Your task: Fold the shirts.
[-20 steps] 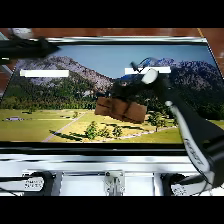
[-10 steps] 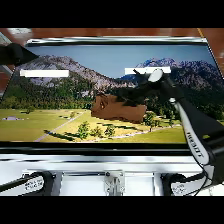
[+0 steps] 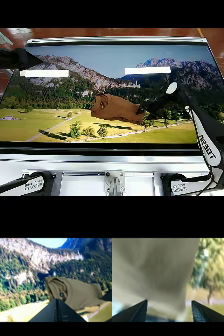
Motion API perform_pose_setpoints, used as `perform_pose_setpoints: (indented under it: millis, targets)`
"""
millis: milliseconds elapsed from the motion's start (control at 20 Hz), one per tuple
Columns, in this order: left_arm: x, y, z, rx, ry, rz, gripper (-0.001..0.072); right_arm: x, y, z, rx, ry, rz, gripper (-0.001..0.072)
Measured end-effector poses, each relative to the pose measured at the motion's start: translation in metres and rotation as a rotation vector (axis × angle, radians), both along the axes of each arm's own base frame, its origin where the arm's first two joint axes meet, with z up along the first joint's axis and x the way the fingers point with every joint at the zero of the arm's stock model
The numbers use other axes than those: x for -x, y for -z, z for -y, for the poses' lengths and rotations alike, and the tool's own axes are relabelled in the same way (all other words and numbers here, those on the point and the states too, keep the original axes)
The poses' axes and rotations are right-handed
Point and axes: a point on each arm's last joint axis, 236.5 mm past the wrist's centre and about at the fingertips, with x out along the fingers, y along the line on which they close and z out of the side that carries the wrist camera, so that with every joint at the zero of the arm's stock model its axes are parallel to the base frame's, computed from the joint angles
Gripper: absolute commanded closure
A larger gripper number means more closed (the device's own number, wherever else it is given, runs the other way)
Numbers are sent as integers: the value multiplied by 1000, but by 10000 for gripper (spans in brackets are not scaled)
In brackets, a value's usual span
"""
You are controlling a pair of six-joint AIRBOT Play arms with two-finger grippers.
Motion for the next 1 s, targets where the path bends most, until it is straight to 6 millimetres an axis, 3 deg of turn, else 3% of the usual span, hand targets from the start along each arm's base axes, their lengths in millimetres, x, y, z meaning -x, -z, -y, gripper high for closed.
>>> perform_pose_setpoints:
  millis: [50,100,150,200,350,500,600,750,850,1000]
  targets:
    - [2,-1,3,2,8,0,671,-5,8,-3,-17,38,7,39]
    - [5,-2,5,2,13,-3,671,-9,15,-5,-33,72,10,97]
    - [7,-3,7,3,16,-3,671,-14,21,-10,-57,106,13,356]
    - [9,-5,9,4,21,-2,671,-20,25,-16,-87,132,22,661]
    - [17,-10,18,18,33,-12,671,-53,16,-31,-209,179,144,659]
    - [26,-15,29,32,44,-22,671,-94,-19,-10,-266,191,308,660]
    - [34,-19,37,41,55,-31,671,-115,-45,31,-258,197,393,660]
    - [49,-23,49,52,80,-57,671,-118,-74,128,-169,254,454,659]
    - [57,-24,57,60,91,-81,671,-104,-84,204,-82,340,464,659]
    - [70,-23,70,64,126,-113,671,-54,-85,305,48,461,418,658]
